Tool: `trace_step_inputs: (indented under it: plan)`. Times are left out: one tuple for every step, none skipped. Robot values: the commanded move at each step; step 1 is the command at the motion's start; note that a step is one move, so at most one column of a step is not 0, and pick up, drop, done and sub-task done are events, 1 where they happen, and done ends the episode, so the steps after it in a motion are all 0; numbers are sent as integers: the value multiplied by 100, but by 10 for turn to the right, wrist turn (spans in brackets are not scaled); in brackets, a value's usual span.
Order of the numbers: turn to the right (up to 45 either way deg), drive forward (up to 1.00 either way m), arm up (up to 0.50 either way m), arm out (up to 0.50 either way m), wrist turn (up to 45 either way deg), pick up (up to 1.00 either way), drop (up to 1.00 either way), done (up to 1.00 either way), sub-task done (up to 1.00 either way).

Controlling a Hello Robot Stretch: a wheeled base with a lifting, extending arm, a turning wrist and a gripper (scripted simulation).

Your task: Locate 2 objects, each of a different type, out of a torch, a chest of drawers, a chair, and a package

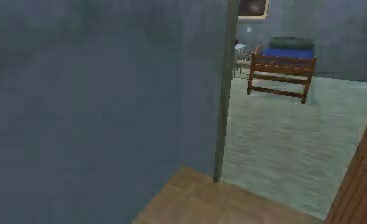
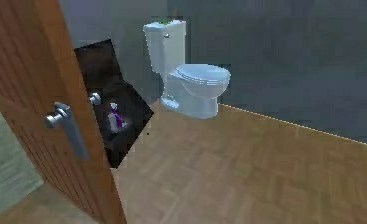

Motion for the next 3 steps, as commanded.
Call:
trace_step_inputs:
  plan:
    - [-450,0,0,0,0,0,0,0,0]
    - [-450,0,0,0,0,0,0,0,0]
    - [-450,0,0,0,0,0,0,0,0]
